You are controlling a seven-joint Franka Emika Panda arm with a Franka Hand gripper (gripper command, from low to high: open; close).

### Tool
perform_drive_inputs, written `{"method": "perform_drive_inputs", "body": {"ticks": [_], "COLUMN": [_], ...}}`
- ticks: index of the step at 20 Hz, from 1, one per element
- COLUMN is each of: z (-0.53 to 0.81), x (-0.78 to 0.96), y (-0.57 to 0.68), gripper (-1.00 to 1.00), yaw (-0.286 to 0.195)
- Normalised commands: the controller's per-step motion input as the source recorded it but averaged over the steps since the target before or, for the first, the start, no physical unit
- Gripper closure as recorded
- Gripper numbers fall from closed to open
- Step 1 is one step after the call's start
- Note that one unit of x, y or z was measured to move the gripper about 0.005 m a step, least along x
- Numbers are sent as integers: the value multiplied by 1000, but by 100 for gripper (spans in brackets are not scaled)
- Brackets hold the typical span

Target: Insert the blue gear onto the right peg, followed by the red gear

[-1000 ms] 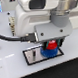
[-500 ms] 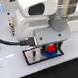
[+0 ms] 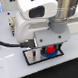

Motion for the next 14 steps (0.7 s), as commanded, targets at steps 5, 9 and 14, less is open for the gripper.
{"method": "perform_drive_inputs", "body": {"ticks": [5,9,14], "z": [-14,-24,502], "x": [99,110,15], "y": [118,98,138], "gripper": [100,-100,-100], "yaw": [0,0,0]}}
